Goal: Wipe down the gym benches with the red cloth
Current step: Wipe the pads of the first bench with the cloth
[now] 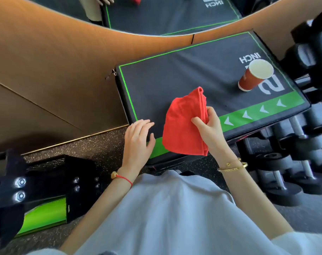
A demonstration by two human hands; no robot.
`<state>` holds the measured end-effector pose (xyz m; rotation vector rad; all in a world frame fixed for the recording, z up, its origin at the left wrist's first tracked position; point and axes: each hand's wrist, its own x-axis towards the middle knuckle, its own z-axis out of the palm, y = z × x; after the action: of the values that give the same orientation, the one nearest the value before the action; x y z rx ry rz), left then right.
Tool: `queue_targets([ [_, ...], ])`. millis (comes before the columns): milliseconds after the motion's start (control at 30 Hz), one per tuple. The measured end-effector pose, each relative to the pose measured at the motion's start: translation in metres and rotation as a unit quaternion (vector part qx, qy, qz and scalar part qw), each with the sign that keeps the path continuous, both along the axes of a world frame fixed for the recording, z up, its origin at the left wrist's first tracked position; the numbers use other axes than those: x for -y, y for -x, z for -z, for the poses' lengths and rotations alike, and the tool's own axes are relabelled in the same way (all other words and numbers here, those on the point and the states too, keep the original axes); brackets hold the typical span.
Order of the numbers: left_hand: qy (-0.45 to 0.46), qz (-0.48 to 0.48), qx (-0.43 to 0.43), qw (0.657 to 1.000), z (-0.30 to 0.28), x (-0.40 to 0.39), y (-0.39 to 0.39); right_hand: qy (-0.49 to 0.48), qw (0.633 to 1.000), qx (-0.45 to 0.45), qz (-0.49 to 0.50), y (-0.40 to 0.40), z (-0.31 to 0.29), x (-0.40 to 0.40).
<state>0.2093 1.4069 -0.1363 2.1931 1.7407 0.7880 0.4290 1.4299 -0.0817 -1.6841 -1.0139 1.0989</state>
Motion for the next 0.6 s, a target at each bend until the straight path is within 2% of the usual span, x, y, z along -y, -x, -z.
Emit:
queue_targets([
  [267, 0.031, 0.195, 0.016, 0.98, -0.025, 0.005, 0.032, -0.023, 0.983, -0.001, 0.183, 0.04, -0.012, 0.106],
  [600, 0.07, 0.423, -0.004, 0.903, -0.042, 0.056, 0.0, 0.005, 0.917, 0.034, 0.398, 0.071, -0.008, 0.256],
])
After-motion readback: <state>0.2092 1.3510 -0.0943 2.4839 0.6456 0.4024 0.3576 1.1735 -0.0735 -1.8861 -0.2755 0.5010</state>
